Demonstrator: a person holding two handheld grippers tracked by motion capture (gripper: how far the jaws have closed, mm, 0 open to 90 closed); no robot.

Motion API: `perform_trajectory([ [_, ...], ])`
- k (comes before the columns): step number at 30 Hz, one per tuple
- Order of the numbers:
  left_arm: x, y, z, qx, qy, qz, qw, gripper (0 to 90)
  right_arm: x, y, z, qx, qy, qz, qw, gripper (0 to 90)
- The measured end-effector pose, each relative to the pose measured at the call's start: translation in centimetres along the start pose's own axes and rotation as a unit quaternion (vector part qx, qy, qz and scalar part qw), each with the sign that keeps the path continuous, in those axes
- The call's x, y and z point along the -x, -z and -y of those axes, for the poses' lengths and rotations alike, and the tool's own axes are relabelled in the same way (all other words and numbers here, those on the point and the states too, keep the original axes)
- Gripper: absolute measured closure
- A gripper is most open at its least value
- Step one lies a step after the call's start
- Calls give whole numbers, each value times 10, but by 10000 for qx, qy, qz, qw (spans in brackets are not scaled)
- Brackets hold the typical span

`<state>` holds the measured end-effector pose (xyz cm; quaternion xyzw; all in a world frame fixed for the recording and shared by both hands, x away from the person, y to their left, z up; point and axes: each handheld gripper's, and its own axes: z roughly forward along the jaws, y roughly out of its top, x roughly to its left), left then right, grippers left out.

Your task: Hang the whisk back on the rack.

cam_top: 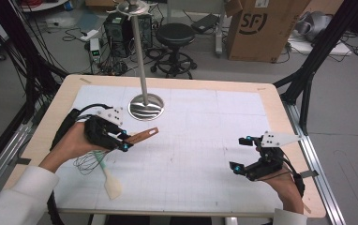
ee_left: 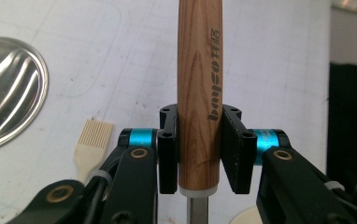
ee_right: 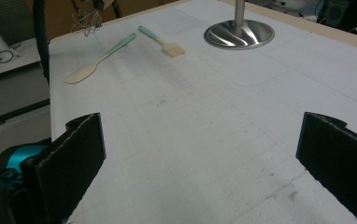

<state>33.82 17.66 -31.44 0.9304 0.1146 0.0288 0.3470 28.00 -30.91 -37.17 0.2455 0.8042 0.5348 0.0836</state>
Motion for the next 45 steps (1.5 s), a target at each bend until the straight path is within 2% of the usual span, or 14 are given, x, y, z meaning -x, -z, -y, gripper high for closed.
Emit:
perform_trajectory([
  [3, -3, 8, -1, 91, -10, -112, 9999, 703, 2, 1, 1, 9, -9, 18, 10000, 1],
  [12, -12, 36, -9, 403, 43, -228, 9989, 704, 3, 4, 3, 45, -30, 43, 10000, 1],
  [20, -22, 63, -15, 656, 57, -483, 9967, 704, 6, 6, 4, 31, -46, 74, 10000, 1],
  [23, -26, 72, -16, 772, 78, -490, 9958, 704, 6, 5, 5, 4, -45, 90, 9999, 1],
  [28, -34, 85, -17, 802, 115, -522, 9953, 704, 7, 3, 5, -51, -47, 105, 9999, 1],
  [31, -39, 93, -17, 902, 147, -535, 9944, 704, 7, 4, 6, -58, -47, 151, 9999, 1],
  [40, -52, 122, -27, 969, 107, -662, 9930, 704, 10, 7, 9, -14, -113, 251, 9996, 1],
  [45, -54, 143, -37, 1135, 33, -777, 9905, 704, 10, 11, 9, 36, -91, 290, 9995, 1],
])
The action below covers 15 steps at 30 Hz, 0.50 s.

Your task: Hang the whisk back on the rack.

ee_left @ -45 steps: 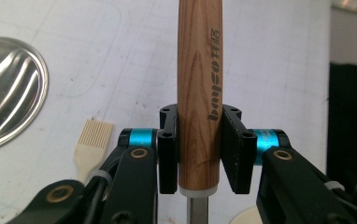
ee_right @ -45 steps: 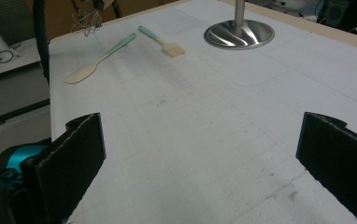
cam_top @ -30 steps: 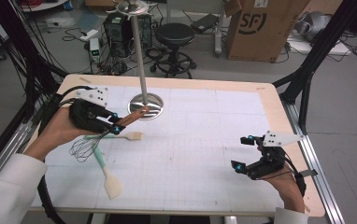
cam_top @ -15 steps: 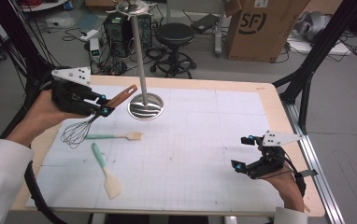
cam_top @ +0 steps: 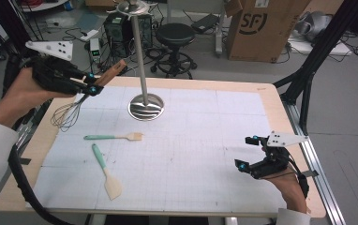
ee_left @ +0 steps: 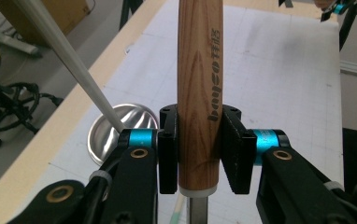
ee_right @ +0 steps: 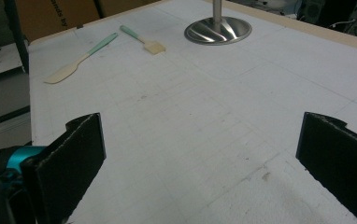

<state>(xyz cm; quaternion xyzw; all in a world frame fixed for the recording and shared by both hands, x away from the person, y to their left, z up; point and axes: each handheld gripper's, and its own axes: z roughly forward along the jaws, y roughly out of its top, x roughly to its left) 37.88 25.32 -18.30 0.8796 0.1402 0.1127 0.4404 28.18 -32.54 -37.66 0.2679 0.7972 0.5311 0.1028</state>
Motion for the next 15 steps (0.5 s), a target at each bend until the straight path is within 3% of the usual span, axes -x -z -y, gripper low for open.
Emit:
perform_trajectory([
  [8, -13, 24, -15, 114, -1, -167, 9998, 704, -2, -1, -2, -11, 58, 10, 10000, 1],
  [15, -28, 35, -22, 194, 41, -250, 9995, 704, -4, -2, -4, -28, 111, 15, 9999, 1],
])
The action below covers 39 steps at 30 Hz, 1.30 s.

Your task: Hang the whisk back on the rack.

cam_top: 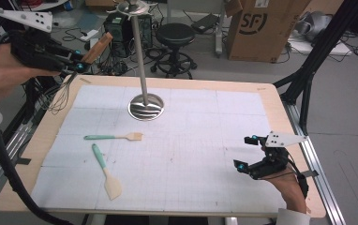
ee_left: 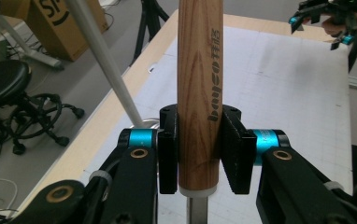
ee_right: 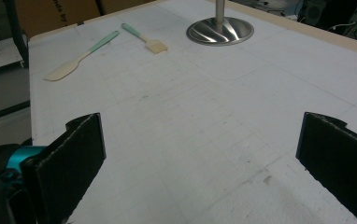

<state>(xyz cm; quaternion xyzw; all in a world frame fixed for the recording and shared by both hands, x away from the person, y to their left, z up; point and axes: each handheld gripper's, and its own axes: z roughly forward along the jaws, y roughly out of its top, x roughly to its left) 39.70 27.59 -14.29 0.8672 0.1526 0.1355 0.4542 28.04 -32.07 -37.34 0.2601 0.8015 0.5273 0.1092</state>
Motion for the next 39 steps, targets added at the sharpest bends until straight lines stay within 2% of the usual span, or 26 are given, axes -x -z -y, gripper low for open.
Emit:
perform_trajectory([
  [5, -15, 4, -5, 126, 81, -31, 9999, 705, -1, 2, 0, 17, 15, 9, 10000, 1],
  [9, -26, 5, -11, 68, 55, -134, 9999, 704, 0, 3, 0, 9, 29, 49, 10000, 1],
  [11, -31, 6, -13, 142, 124, -129, 9997, 705, 1, 4, 1, 5, -9, 51, 10000, 1],
  [15, -41, 7, -17, 80, 112, -175, 9998, 705, 1, 4, 2, 10, -28, 54, 10000, 1],
  [23, -56, 10, -28, 150, 150, -209, 9996, 705, 2, 3, 4, -30, -37, 84, 10000, 1],
  [24, -58, 9, -28, 207, 200, -176, 9994, 705, 2, 3, 4, -38, -69, 88, 9999, 1],
  [27, -63, 6, -26, 146, 174, -171, 9996, 705, 2, 4, 4, -38, -72, 102, 9999, 1],
  [39, -79, -8, -20, 139, 297, -78, 9994, 705, 3, 4, 5, -84, -85, 145, 9998, 1],
])
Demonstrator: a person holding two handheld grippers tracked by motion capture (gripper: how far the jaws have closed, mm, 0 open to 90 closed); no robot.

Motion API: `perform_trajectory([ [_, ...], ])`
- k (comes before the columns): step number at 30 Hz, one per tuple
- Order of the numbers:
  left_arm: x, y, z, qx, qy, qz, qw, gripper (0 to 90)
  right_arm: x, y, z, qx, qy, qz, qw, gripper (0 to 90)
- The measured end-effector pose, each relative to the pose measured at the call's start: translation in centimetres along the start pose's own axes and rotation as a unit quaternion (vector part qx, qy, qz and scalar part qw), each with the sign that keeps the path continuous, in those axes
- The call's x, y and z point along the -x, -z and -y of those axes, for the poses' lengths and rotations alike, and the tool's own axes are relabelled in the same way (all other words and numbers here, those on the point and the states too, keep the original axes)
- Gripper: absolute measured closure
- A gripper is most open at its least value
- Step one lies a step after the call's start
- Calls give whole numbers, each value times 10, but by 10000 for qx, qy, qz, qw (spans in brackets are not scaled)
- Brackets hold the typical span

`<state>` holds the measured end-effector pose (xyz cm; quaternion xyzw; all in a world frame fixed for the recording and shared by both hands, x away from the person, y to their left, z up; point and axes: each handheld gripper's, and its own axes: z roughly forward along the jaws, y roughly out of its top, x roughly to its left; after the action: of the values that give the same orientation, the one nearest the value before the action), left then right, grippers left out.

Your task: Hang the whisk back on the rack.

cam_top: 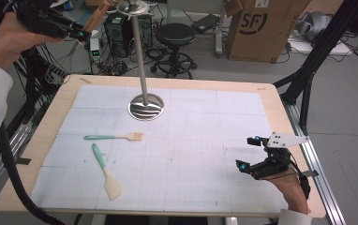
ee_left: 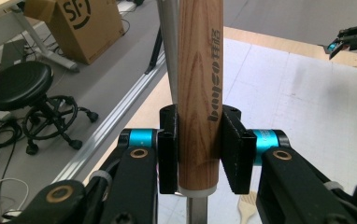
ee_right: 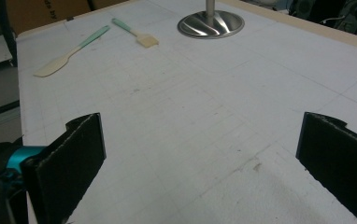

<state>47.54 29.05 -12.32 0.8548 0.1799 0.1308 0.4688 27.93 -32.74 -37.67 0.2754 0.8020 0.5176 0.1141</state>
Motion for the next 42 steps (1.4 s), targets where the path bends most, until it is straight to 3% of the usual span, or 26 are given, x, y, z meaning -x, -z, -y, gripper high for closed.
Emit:
perform_trajectory([
  [19, -15, -6, 5, -59, 87, -13, 9999, 704, 0, -2, 0, -76, 30, 1, 10000, 1],
  [42, -7, -24, 1, -208, -28, 247, 9995, 705, 1, -4, 1, -120, -6, -29, 9999, 1],
])
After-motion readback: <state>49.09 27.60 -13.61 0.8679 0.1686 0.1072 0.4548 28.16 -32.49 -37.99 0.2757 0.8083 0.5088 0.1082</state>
